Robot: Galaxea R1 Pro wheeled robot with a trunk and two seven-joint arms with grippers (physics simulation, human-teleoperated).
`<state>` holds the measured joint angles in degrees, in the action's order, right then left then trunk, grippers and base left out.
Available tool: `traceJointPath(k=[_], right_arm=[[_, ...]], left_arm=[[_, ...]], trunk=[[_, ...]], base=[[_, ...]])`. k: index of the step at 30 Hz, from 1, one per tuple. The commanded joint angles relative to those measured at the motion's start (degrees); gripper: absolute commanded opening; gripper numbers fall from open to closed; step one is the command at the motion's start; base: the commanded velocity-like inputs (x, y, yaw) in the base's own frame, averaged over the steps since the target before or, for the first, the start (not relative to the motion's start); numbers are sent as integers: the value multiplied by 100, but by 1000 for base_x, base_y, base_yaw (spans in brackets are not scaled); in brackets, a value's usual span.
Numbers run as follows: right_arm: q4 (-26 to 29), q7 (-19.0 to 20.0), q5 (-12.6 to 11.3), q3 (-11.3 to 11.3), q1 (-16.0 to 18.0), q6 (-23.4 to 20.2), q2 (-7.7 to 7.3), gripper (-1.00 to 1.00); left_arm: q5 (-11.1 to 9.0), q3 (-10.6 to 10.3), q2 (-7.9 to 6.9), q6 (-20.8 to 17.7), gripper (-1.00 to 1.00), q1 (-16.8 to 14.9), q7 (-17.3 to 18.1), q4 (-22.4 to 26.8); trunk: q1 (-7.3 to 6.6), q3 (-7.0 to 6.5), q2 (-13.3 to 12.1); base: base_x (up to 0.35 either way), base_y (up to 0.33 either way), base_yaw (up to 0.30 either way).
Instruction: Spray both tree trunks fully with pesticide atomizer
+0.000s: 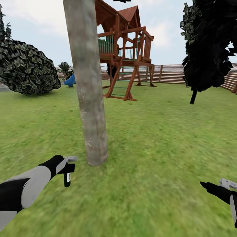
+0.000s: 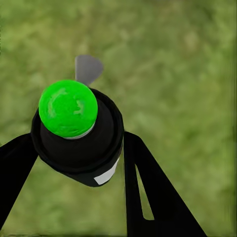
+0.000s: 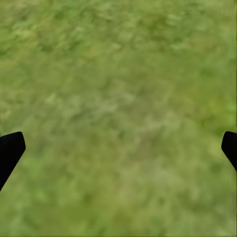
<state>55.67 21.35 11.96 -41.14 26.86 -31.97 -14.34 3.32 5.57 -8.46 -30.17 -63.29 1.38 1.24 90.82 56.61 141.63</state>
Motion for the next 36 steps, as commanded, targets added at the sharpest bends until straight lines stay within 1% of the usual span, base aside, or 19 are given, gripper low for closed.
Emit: traceJointPath(k=[1,4,6,7,9,14,16,17,18,19,21,22,24,28,30,31,33,34,36], right_arm=[[3,53,60,-13,4,-15,1,100],[0,50,60,-10,4,-6,1,100],[-3,46,60,-11,4,12,1,100],[-3,45,60,-9,4,20,0,100],[-4,69,60,-15,4,23,-5,100],[-4,87,56,-17,4,24,-7,100],[-4,88,57,-17,4,22,-7,100],[-4,85,55,-20,4,21,-7,100],[-4,87,54,-22,4,19,-7,100],[-4,87,53,-24,4,17,-12,100],[-4,88,52,-25,4,16,-15,100],[-4,88,52,-26,4,17,-16,100],[-4,88,52,-26,4,17,-11,100],[-4,88,52,-26,4,19,-8,100],[-4,88,52,-26,4,21,-8,100],[-4,88,52,-26,4,20,-7,100],[-4,88,52,-26,4,21,-7,100],[-4,88,52,-26,4,18,-7,100],[-4,88,52,-26,4,16,-7,100]], left_arm=[[38,41,2,-28,-100,-6,15,8],[32,46,8,-24,-100,-5,17,3],[34,45,59,-24,-100,-3,19,5],[36,45,177,52,-100,-3,20,7],[46,48,297,241,-100,-1,20,2],[71,27,373,315,-100,-2,21,23],[72,29,378,272,-100,-6,16,271],[71,31,380,187,-100,-7,13,487],[68,33,380,106,-100,-7,12,581],[66,33,380,-130,-100,-8,12,778],[56,32,393,-807,-100,-8,16,1383],[56,32,436,-1137,-100,-8,15,1693],[57,32,496,-1618,-100,-11,13,2148],[63,37,507,-2089,-100,-53,11,2333],[60,37,511,-2220,-100,-66,10,2700],[59,37,512,-2416,-100,-71,11,2841],[56,39,512,-2577,-100,-97,7,3016],[47,40,554,-2635,-100,-217,3,3105],[40,40,585,-2654,-100,-393,3,3128]], trunk=[[-1,6,3],[-1,6,3],[-1,6,3],[-1,6,3],[-1,6,3],[-1,6,3],[-1,5,3],[-1,4,3],[-1,3,3],[-1,2,3],[-1,2,3],[-1,2,3],[-1,2,3],[-1,2,3],[-1,2,3],[-1,2,3],[-1,2,3],[-1,2,3],[-1,2,3]], base=[[0,-306,250],[0,-312,95],[0,-321,11],[0,-318,3],[0,-171,1],[0,-29,0],[0,-2,-115],[0,-1,-209],[0,0,-146],[0,0,-75],[0,0,-29],[0,0,-10],[0,0,-4],[0,0,0],[0,0,0],[0,0,0],[0,0,0],[0,0,0],[0,0,0]])
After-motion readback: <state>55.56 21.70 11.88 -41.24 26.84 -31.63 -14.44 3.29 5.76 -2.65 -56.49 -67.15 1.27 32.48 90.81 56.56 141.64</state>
